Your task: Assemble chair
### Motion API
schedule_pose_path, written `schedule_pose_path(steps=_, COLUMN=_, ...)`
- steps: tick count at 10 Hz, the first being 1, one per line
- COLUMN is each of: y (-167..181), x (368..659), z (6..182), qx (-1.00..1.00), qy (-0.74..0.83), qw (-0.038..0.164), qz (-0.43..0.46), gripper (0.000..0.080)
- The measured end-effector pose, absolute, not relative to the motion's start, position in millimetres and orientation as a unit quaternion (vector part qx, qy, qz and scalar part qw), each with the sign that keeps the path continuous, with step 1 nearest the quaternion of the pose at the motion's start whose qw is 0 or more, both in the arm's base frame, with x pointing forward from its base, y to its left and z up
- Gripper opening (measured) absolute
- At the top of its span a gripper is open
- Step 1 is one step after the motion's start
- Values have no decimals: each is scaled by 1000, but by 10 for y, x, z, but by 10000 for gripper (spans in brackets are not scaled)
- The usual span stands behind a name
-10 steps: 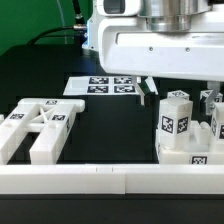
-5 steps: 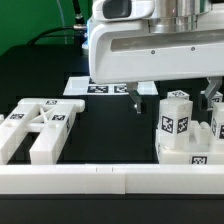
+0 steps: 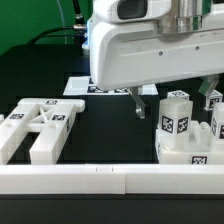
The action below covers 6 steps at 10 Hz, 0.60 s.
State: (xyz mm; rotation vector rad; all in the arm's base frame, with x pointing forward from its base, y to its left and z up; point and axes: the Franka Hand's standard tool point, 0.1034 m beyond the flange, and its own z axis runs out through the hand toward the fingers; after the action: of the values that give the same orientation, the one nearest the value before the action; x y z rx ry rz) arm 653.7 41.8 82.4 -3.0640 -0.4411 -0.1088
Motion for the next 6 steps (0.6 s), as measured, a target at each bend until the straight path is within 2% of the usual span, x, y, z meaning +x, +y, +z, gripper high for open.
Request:
schedule_pose_path(steps=1, y=412, x=6538, z=824, qx=-989, qy=-142, qw=22, qz=-35, gripper=622)
schedule_pose_path(steps=3, y=412, x=6537, z=823, qx=-989, qy=-141, qw=22, qz=-35, gripper=287)
schedule_pose_path(steps=6, y=412, x=6537, z=822, qx=-993, qy=-114, qw=23, qz=-34, gripper=289)
